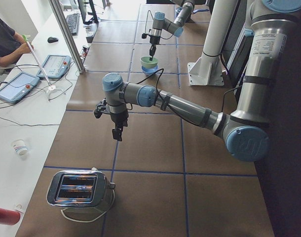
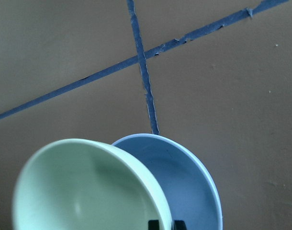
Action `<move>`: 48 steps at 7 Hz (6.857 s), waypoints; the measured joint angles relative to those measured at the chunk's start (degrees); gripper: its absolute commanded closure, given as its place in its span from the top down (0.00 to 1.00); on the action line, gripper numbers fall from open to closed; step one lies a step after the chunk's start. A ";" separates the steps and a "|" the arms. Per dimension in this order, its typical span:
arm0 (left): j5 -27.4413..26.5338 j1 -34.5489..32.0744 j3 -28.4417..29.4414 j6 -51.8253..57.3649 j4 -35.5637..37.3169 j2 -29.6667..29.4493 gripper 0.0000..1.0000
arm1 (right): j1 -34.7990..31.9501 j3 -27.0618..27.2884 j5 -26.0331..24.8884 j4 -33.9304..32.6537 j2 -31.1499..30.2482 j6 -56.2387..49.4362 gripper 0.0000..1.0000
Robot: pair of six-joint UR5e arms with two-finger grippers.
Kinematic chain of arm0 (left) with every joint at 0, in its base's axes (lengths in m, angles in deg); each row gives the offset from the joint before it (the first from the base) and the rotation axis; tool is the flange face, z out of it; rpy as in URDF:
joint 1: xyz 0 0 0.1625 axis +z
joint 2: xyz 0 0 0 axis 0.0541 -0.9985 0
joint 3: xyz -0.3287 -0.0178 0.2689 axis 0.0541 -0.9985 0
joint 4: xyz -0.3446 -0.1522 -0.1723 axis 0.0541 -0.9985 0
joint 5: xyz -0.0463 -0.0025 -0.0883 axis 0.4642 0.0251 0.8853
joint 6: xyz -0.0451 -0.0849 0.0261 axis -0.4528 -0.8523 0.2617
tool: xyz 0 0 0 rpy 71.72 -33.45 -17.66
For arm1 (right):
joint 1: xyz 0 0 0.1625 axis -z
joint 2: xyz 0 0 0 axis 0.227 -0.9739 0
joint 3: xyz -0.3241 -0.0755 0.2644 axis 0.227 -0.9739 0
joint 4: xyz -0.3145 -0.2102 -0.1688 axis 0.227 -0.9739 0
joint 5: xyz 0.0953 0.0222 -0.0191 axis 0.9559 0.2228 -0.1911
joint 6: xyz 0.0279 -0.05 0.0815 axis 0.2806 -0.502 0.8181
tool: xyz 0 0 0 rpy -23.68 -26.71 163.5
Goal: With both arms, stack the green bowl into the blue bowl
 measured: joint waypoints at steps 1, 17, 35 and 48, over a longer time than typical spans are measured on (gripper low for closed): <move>0.00 0.00 0.00 0.06 -0.07 0.13 1.00 | -0.19 0.08 -0.08 0.03 -0.01 0.22 1.00; 8.38 -12.47 12.92 22.16 -3.23 4.99 1.00 | -50.76 0.02 26.68 -29.85 -25.60 -89.60 1.00; 8.70 -13.10 13.36 22.39 -3.25 7.44 1.00 | -62.53 -2.66 32.67 -32.27 -34.00 -92.05 1.00; 8.61 -13.10 13.31 22.42 -3.31 7.71 1.00 | -62.95 -2.38 31.97 -32.30 -34.16 -92.03 1.00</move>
